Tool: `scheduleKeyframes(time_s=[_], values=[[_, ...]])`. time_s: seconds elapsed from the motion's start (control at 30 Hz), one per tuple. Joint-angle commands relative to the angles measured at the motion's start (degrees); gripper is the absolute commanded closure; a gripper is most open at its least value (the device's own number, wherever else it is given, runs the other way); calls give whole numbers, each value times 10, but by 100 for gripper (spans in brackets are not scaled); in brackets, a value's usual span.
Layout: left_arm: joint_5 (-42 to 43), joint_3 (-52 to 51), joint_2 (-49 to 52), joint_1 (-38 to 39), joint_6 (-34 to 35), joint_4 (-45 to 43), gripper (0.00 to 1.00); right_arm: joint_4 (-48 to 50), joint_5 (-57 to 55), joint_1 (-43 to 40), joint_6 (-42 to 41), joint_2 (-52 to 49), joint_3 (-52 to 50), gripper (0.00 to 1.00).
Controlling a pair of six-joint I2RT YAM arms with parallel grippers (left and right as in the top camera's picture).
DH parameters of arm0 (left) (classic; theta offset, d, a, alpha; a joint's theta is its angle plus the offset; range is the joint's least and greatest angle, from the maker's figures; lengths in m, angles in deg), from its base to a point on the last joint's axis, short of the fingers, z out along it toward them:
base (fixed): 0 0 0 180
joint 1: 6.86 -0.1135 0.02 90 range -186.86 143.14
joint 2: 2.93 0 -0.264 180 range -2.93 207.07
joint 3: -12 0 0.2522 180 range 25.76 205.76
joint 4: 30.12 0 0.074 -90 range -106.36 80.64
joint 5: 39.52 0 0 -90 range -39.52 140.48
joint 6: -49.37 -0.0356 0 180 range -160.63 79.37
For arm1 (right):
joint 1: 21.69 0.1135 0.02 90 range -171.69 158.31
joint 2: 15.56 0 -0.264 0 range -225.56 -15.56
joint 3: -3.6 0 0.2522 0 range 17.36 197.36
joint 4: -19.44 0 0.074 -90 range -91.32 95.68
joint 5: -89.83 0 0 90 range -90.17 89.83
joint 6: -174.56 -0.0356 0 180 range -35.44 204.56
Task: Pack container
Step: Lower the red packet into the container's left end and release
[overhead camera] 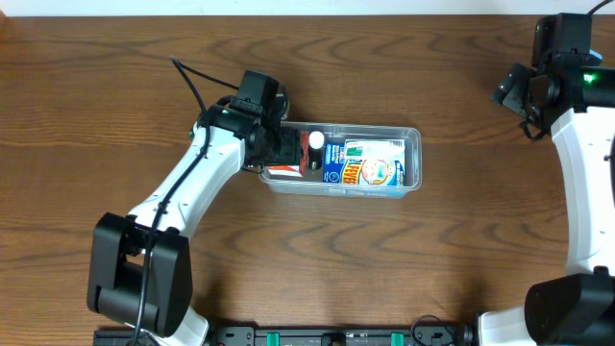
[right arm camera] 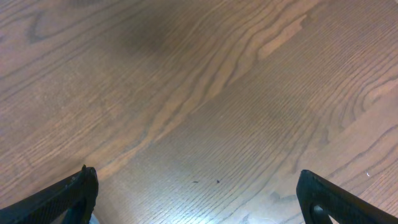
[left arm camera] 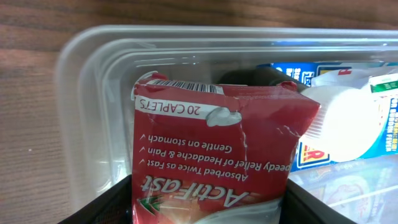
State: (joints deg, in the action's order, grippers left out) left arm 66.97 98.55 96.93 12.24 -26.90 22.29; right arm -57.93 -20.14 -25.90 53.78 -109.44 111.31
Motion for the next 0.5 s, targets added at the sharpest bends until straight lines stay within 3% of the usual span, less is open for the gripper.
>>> scheduleKeyframes(time_s=[0.0,0.4,0.47], values=[[-20,13,1,0,3,0,34,-1,-6,-5,2,-2,0,1],[-26,13,1,0,3,-2,32,-1,-6,-5,2,-2,0,1],[-26,13,1,0,3,-2,27,-1,-6,-5,2,-2,0,1]])
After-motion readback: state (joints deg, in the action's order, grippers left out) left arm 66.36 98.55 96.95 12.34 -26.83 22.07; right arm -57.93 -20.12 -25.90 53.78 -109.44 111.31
